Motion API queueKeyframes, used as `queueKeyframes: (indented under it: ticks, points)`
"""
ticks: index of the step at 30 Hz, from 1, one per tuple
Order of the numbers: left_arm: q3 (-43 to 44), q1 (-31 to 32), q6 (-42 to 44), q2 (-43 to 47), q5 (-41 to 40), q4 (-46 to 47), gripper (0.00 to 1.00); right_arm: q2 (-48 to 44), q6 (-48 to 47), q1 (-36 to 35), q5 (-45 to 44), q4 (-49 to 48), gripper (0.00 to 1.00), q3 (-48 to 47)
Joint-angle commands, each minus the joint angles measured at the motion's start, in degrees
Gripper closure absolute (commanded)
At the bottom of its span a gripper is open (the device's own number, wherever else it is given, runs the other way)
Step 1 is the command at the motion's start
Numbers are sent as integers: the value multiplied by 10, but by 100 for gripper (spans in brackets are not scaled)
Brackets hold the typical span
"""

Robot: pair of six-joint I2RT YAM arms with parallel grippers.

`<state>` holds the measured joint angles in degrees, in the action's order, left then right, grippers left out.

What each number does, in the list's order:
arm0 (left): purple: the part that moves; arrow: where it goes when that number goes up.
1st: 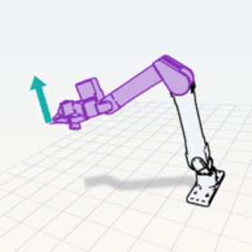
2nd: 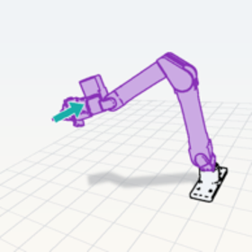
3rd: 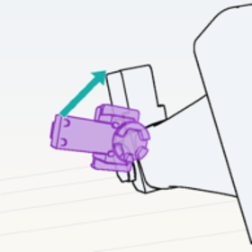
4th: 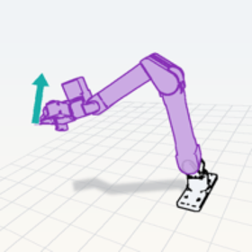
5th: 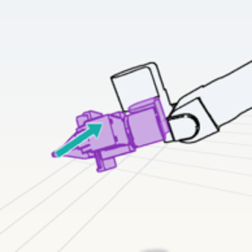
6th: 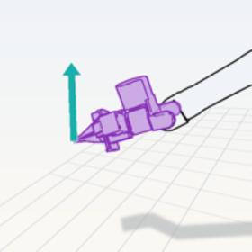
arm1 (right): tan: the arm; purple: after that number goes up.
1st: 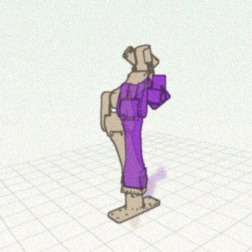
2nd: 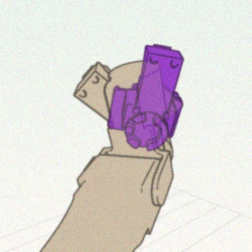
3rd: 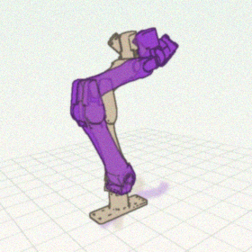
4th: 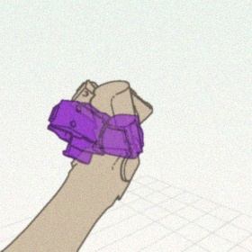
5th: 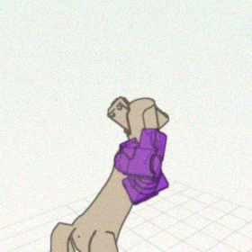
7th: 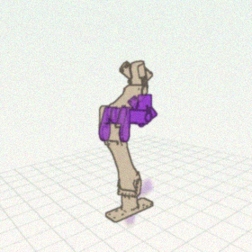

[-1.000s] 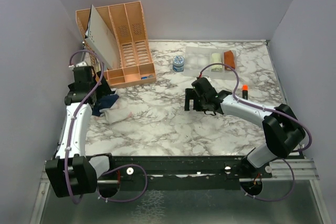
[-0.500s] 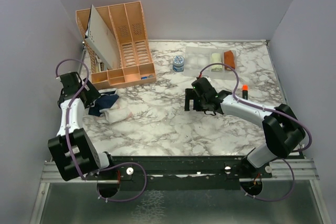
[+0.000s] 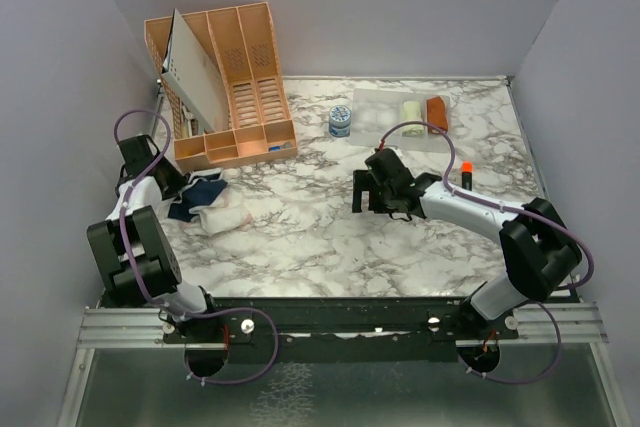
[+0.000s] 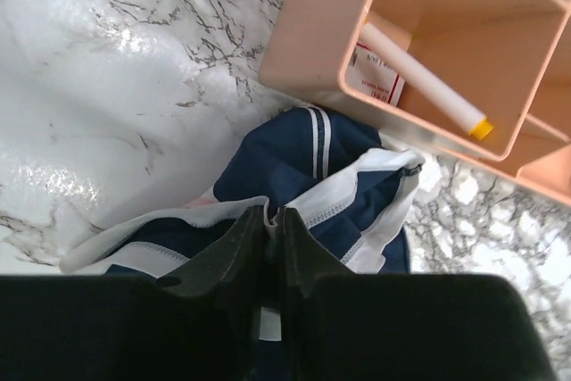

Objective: Roll the underwear
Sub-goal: Pick up the underwear from the corner of the board.

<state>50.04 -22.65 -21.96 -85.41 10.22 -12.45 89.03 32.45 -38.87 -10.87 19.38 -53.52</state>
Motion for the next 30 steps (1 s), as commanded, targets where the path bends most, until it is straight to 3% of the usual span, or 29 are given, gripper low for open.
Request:
queueKeyframes:
  ticks: [1,5,11,17,22,25,27,30]
  points:
    - [17,-4,8,1,47,-2,93,-1,-4,4,-14,4,0,10]
    - [20,-4,5,61,24,-7,96,4,-8,4,-13,8,0,5]
    - [106,-4,37,161,-42,-62,100,9,-12,4,-16,11,0,-2]
    - [159,-4,69,194,-54,-117,100,16,-11,4,-8,11,0,-6]
    - [205,-4,77,225,5,-146,100,15,-12,4,-7,19,0,-10]
    - [256,3,61,210,176,-142,100,3,0,4,-22,19,0,-6]
    - [267,55,16,190,240,-123,100,-12,21,4,-60,20,0,1]
    - [266,248,5,171,189,-107,100,-49,36,18,-111,24,0,0]
